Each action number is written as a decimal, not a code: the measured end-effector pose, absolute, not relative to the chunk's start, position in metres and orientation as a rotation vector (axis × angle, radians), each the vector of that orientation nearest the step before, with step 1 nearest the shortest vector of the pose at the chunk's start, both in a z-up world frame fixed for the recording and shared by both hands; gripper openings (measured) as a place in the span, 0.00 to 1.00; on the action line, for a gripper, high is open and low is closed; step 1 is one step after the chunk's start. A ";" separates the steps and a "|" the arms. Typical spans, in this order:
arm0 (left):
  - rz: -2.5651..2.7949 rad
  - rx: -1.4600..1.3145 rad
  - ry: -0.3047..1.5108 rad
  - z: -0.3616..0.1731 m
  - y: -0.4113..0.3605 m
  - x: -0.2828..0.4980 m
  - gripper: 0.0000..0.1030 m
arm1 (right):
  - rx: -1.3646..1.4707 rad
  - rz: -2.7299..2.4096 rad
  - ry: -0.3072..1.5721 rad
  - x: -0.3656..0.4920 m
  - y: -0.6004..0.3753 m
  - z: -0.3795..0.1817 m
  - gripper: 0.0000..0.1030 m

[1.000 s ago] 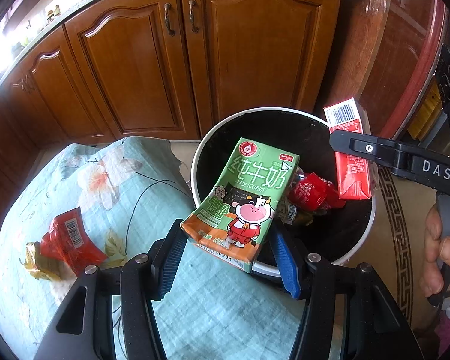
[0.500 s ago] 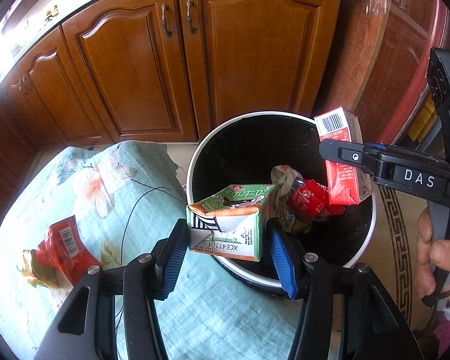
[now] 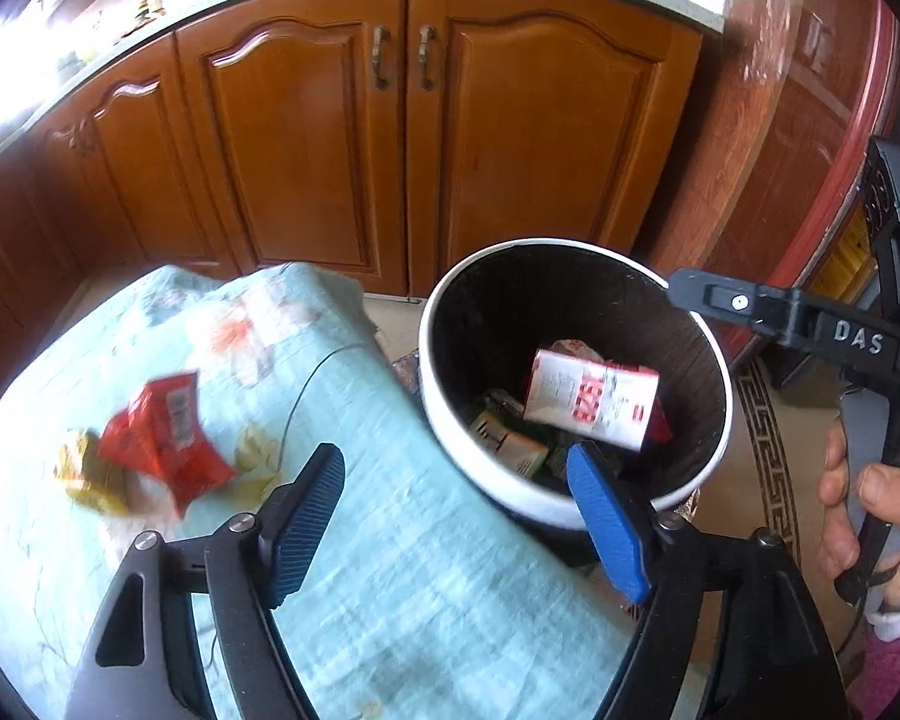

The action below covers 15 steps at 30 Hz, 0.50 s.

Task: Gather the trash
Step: 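Carry both milk cartons over the bin and open both tools, then move both open tools back over the table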

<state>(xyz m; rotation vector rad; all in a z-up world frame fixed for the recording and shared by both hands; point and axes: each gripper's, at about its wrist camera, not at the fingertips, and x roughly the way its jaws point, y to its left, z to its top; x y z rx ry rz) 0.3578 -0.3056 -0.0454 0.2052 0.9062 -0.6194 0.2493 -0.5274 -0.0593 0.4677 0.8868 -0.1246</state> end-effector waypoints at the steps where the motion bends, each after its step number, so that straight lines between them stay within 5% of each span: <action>1: -0.600 0.184 0.905 -0.047 -0.295 0.354 0.80 | 0.474 -0.119 0.880 0.247 -0.525 -0.058 0.83; 15: -0.389 -0.038 0.904 -0.066 -0.163 0.308 0.83 | 0.490 0.017 0.868 0.213 -0.440 -0.055 0.89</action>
